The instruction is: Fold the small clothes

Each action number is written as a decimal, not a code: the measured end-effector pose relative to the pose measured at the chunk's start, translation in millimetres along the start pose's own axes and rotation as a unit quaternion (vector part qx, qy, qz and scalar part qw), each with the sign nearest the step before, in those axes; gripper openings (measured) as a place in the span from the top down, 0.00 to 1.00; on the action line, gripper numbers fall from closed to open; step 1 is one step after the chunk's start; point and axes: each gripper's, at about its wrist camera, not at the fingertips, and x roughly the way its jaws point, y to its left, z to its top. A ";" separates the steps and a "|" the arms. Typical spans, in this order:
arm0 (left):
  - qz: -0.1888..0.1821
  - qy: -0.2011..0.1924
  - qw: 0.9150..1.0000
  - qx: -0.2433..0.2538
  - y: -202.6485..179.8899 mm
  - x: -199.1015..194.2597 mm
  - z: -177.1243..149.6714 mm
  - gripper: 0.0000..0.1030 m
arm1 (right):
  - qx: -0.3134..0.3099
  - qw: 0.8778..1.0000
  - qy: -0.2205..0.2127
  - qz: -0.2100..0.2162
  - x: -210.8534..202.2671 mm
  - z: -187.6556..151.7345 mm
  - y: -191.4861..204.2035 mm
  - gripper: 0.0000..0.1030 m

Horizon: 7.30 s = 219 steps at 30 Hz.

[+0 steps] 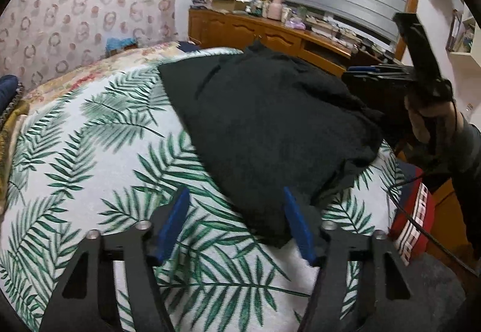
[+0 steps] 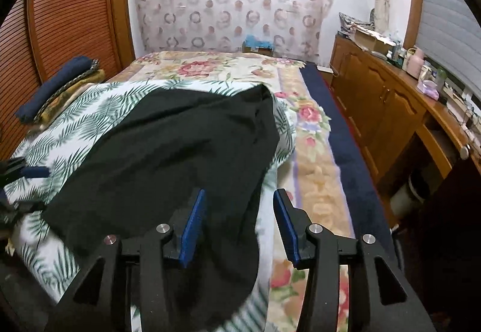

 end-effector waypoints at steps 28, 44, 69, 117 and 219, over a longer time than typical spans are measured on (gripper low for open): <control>-0.034 -0.045 0.998 0.021 -21.1 -29.7 51.4 0.96 | -0.109 0.989 0.042 0.088 -9.9 -44.0 38.6 0.25; -0.014 -0.063 0.998 0.018 -13.1 -27.0 64.1 0.96 | -0.150 0.988 0.041 0.008 4.5 -39.8 16.9 0.37; 0.039 -0.059 0.998 -0.003 72.2 39.7 165.1 0.96 | -0.110 0.992 -0.058 0.007 55.5 110.3 -4.2 0.91; 0.022 0.014 0.999 -0.029 126.9 132.0 163.3 0.56 | 0.012 1.000 -0.006 0.000 82.6 153.6 -57.5 0.52; 0.018 -0.115 0.992 -0.045 142.0 -5.8 169.6 0.84 | -0.073 0.989 -0.085 0.095 98.3 180.2 -5.6 0.79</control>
